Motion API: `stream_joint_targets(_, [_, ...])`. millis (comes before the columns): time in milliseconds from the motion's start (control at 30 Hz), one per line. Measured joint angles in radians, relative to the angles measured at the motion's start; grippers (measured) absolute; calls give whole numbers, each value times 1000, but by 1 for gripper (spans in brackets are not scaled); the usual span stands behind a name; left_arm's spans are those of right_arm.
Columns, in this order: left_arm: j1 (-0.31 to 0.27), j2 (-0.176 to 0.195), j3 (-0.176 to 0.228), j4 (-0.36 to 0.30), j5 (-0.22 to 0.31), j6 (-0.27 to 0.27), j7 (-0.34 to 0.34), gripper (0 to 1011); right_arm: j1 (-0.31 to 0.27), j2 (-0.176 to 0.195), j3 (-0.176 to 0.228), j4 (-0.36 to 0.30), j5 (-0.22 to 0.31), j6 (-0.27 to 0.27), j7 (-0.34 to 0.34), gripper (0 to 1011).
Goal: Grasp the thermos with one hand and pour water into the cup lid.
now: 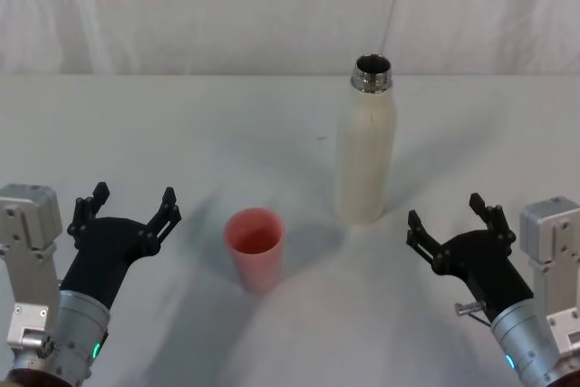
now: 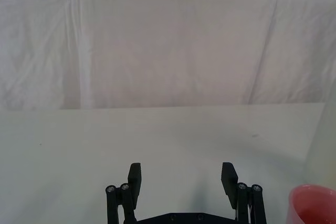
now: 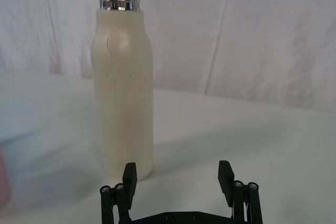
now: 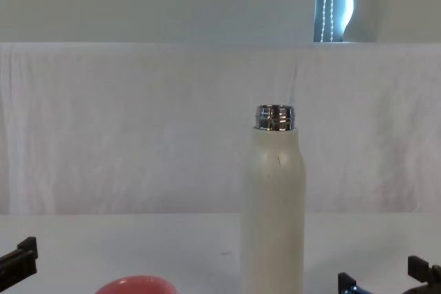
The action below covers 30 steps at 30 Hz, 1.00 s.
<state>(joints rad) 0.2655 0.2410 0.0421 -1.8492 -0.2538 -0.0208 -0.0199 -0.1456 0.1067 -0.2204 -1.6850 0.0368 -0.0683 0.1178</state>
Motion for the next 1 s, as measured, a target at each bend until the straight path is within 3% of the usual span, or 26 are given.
stream_joint_targets(467, [0,0,0,0,0,0,0,1001,27,-23,-8,49,-32,-8,-5,1001])
stream_joint_targets(1000, [0,0,0,0,0,0,0,1001,26,-30,-9,26,-56,-16,-11,1001])
